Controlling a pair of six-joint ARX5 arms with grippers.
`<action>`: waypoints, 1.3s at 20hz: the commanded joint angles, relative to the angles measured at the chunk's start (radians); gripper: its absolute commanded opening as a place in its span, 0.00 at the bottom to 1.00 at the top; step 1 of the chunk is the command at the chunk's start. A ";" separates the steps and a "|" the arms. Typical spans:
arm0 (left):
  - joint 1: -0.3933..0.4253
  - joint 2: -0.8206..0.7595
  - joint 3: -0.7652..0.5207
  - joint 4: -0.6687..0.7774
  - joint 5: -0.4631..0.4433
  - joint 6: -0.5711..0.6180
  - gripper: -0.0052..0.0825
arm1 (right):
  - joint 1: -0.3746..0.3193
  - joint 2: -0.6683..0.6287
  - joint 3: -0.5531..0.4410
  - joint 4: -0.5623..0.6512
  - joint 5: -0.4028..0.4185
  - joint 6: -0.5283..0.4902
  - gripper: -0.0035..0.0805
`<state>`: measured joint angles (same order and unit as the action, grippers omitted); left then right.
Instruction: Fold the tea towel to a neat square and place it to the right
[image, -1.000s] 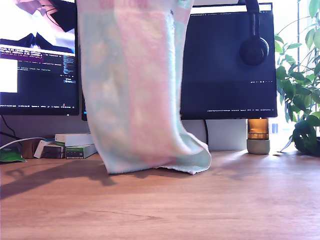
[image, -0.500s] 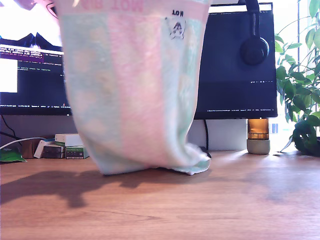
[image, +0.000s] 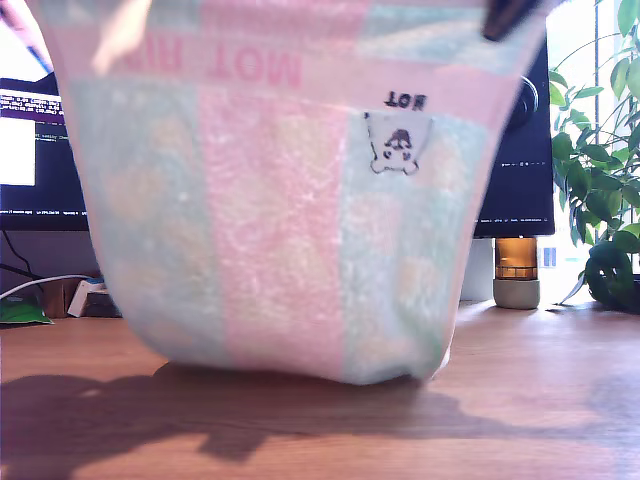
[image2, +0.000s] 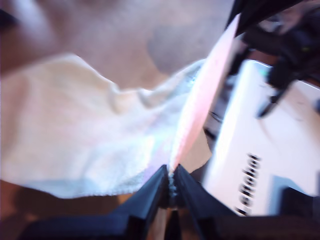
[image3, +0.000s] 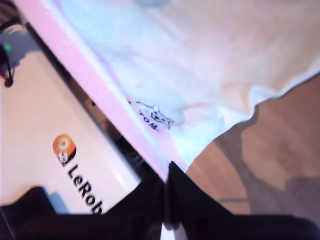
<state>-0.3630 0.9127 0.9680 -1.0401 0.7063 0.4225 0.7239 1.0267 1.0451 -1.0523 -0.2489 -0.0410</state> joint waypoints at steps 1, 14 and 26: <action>-0.005 0.015 -0.083 -0.008 -0.032 -0.027 0.03 | 0.000 -0.007 -0.092 -0.046 0.019 0.026 0.03; -0.148 0.129 -0.124 -0.106 0.087 -0.048 0.03 | 0.256 -0.005 -0.336 0.096 -0.202 0.223 0.03; -0.236 0.226 -0.137 -0.081 0.061 -0.030 0.03 | 0.363 -0.005 -0.337 0.145 -0.145 0.277 0.03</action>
<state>-0.5980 1.1355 0.8482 -1.1378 0.7719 0.3817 1.0882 1.0203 0.7261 -0.9371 -0.4122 0.2356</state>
